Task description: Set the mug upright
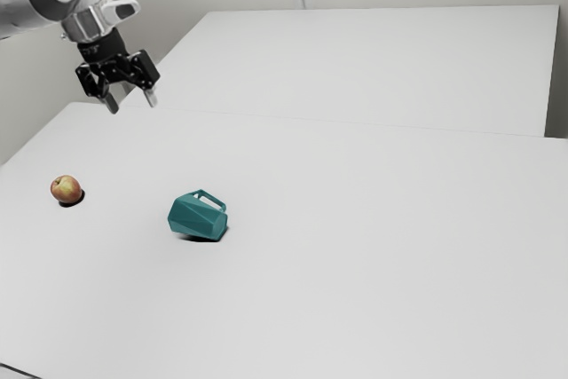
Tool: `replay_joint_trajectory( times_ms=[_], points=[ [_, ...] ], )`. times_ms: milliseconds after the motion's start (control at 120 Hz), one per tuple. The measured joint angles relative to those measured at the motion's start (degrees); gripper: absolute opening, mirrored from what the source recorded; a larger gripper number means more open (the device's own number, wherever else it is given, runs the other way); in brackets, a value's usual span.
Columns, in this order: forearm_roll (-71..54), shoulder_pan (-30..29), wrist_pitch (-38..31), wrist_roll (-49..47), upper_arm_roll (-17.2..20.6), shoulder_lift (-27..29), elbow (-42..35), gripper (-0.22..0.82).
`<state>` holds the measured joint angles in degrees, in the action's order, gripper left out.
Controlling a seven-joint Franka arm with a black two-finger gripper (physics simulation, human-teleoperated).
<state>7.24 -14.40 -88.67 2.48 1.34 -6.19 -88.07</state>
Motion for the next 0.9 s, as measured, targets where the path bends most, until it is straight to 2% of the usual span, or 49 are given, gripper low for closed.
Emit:
replay_joint_trajectory(
  times_ms=[283, 475, 900],
  points=[
    [10.86, -6.80, -6.54, 7.49, -0.03, -0.48, -8.64, 0.59],
    [16.75, -9.08, -10.69, 12.88, -0.39, -1.24, -13.34, 0.59],
    [32.27, -13.73, -22.75, 32.49, -0.55, -5.40, -25.91, 0.59]
  ],
)
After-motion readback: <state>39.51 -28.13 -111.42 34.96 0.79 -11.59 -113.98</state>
